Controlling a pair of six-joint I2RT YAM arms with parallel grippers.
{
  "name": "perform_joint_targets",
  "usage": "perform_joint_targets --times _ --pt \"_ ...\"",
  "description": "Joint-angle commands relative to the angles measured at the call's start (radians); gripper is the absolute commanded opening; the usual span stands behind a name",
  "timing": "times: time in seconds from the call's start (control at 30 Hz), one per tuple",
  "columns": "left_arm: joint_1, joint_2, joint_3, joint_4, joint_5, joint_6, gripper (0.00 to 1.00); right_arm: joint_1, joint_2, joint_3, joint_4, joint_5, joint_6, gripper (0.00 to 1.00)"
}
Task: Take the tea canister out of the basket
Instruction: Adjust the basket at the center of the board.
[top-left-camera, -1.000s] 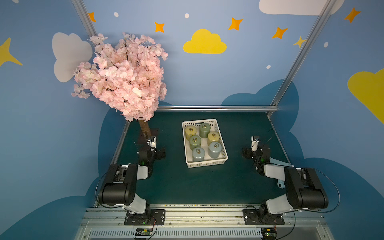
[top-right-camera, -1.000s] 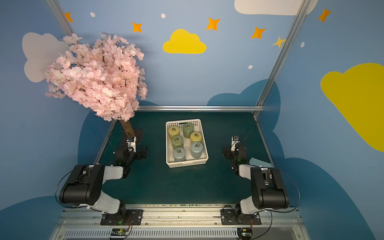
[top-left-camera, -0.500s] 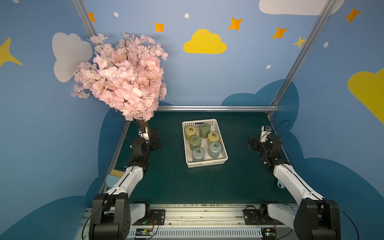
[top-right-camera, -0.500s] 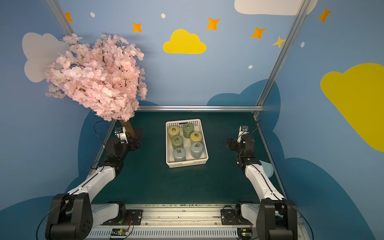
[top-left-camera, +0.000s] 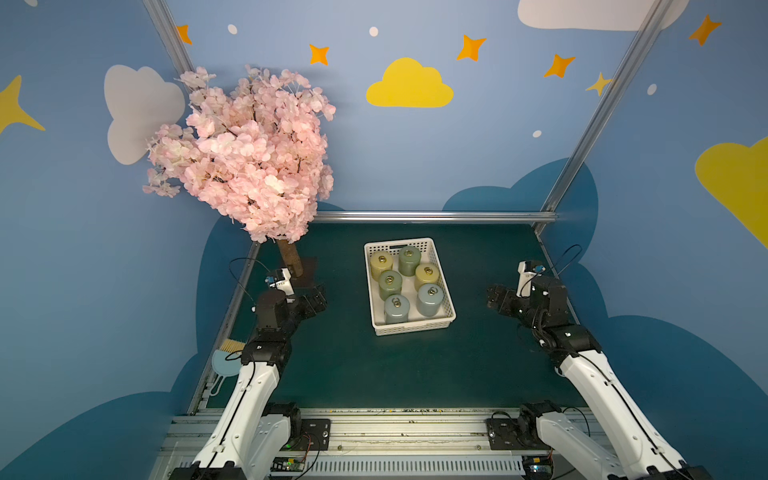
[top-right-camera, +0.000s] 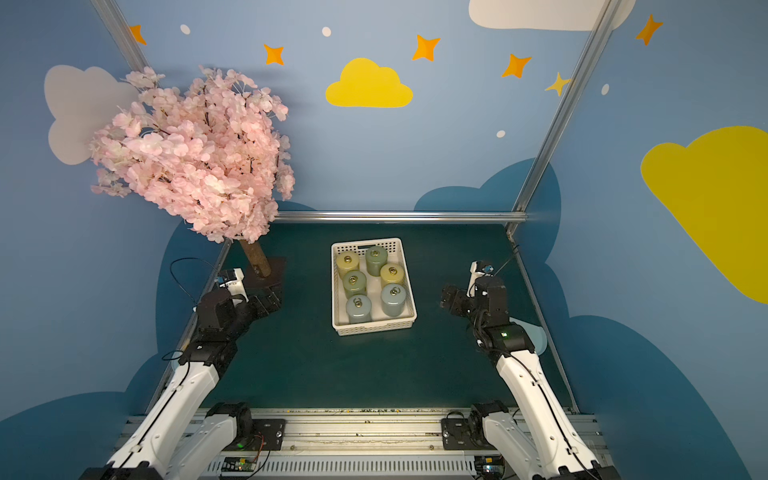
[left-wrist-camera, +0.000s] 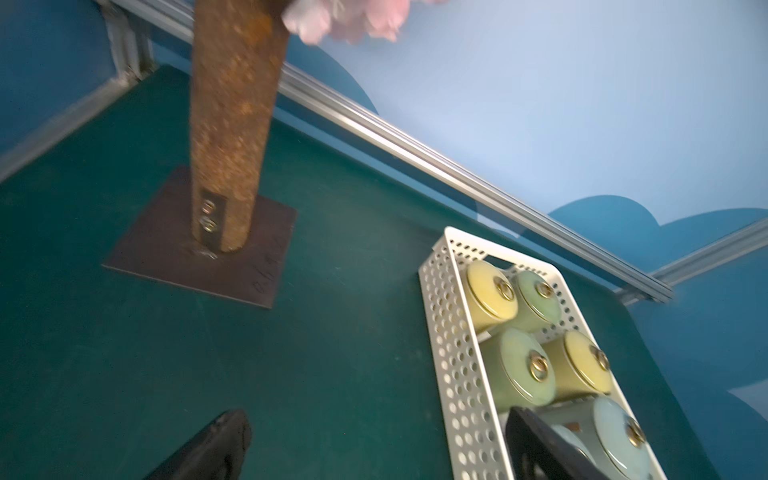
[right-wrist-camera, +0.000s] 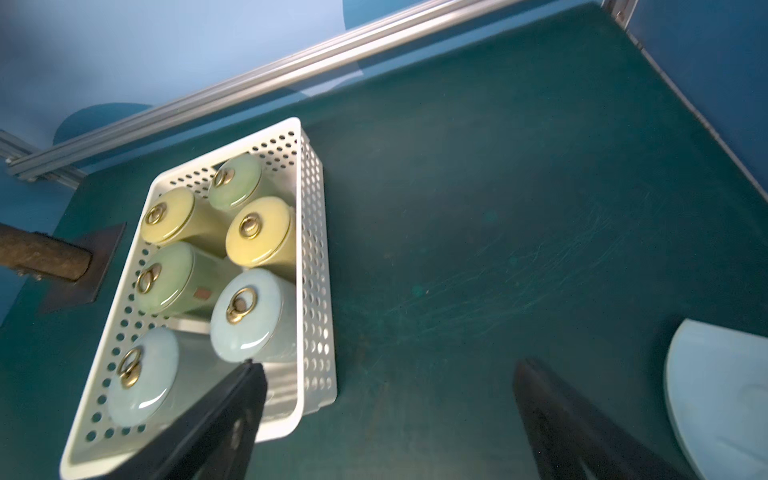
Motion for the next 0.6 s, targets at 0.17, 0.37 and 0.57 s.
perform_joint_targets --times 0.17,0.37,0.57 --pt "-0.132 -0.011 -0.003 -0.077 0.154 -0.055 1.00 0.201 0.052 0.065 -0.199 0.082 0.266 0.97" --pt "-0.200 -0.007 0.017 -0.123 0.151 -0.046 1.00 0.332 0.079 0.046 -0.177 0.162 0.438 0.97" --pt "-0.260 -0.001 0.019 -0.123 0.159 -0.040 1.00 0.447 0.140 0.061 -0.192 0.239 0.597 0.96"
